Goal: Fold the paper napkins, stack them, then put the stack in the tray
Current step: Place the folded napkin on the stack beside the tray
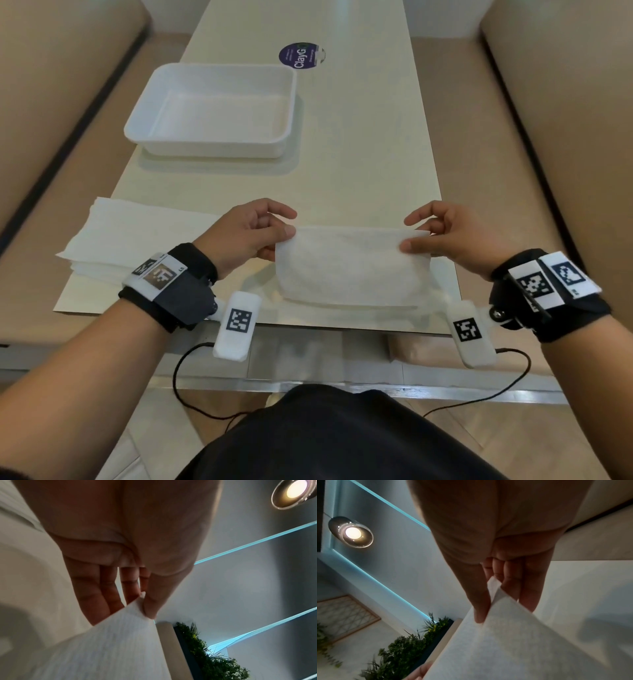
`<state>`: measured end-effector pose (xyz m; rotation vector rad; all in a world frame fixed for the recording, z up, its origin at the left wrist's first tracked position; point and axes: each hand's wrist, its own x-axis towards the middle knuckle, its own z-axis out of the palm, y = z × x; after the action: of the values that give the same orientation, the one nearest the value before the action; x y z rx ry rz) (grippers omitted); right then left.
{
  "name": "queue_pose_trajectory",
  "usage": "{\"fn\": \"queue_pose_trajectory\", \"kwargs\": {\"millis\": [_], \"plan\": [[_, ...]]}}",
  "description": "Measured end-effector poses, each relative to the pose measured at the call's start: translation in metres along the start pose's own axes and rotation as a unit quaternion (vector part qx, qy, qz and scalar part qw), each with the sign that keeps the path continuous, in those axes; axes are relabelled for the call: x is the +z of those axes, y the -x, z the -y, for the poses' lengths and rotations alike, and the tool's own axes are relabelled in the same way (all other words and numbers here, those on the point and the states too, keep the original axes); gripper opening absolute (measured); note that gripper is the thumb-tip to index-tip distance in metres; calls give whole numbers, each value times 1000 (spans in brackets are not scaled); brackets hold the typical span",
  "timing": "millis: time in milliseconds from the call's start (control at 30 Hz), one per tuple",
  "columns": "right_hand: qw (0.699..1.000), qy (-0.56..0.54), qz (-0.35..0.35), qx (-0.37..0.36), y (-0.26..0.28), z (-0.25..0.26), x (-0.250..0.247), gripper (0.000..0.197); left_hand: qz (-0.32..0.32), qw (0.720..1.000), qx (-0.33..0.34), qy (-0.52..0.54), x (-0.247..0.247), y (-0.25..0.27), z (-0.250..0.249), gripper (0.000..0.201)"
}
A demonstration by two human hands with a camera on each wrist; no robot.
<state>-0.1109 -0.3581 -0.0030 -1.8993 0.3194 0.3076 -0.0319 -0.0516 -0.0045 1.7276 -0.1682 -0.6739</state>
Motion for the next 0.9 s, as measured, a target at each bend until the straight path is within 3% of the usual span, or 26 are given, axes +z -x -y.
{"fn": "queue_pose_trajectory", "kwargs": {"millis": [233,400,600,900], "plan": [[997,45,-24,56,-10,-12,10,43,-43,989,-15,-138,5,-19,23,18],[990,104,-60,80,-16,-21,22,43,-61,960,14,-272,14,-31,37,22],[978,180,-96,49,-16,-21,27,39,-73,946,38,-312,15,-30,38,19],[982,128,-92,102,-22,-17,16,39,-79,947,10,-310,11,-37,35,16]]}}
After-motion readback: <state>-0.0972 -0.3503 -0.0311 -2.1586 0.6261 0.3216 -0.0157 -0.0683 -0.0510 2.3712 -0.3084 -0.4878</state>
